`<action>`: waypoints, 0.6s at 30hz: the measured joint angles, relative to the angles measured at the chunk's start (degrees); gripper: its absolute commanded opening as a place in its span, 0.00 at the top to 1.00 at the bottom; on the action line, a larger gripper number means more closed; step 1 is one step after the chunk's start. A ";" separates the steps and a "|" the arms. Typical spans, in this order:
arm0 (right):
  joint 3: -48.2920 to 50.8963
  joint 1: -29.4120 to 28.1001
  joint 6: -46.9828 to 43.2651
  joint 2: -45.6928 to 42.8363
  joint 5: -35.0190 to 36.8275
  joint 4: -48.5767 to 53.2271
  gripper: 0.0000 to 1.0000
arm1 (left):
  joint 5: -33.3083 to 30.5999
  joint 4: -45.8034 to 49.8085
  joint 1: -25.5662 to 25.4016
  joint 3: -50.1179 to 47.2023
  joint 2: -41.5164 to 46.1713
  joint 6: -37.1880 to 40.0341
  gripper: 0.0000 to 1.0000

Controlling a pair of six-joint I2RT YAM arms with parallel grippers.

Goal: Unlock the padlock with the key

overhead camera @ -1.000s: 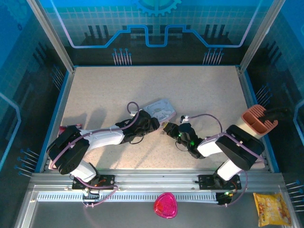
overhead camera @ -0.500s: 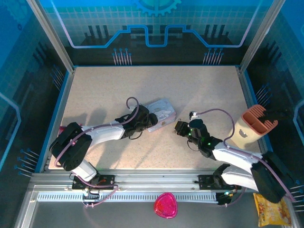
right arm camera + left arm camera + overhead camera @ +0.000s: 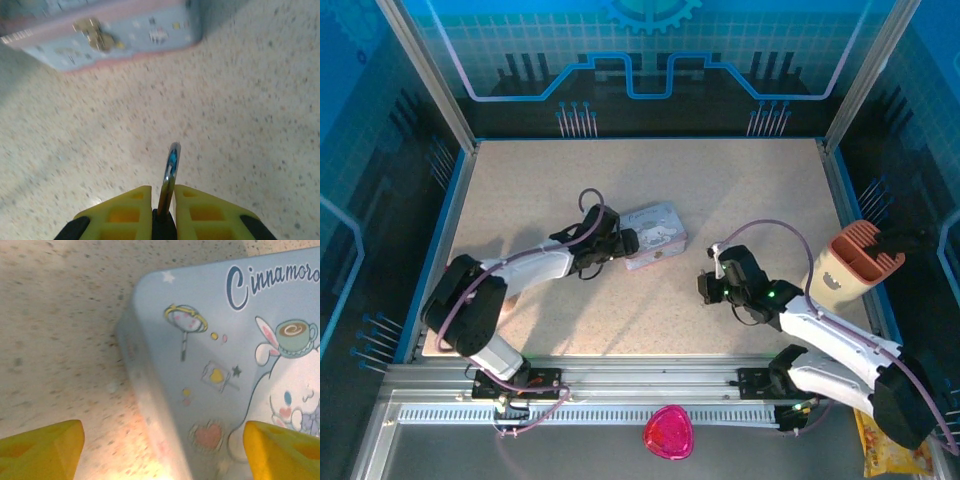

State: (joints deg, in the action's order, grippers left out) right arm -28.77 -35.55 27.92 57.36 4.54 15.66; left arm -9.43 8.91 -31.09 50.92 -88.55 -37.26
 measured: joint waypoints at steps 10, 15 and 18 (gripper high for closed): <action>-0.15 0.00 -1.68 4.33 -1.18 3.72 1.00 | -7.15 2.12 2.25 -12.87 24.37 7.45 0.06; -0.98 -0.02 -2.12 6.49 -1.16 4.59 1.00 | -11.34 2.62 3.13 -19.43 34.47 9.14 0.01; -1.25 -0.07 -2.14 6.64 -1.18 5.18 1.00 | -13.86 2.56 3.19 -21.49 40.06 10.10 0.01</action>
State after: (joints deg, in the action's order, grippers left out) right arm -30.02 -35.62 25.78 64.01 3.36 20.84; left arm -23.29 11.46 -27.90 29.43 -48.49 -27.16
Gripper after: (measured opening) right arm 0.150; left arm 0.991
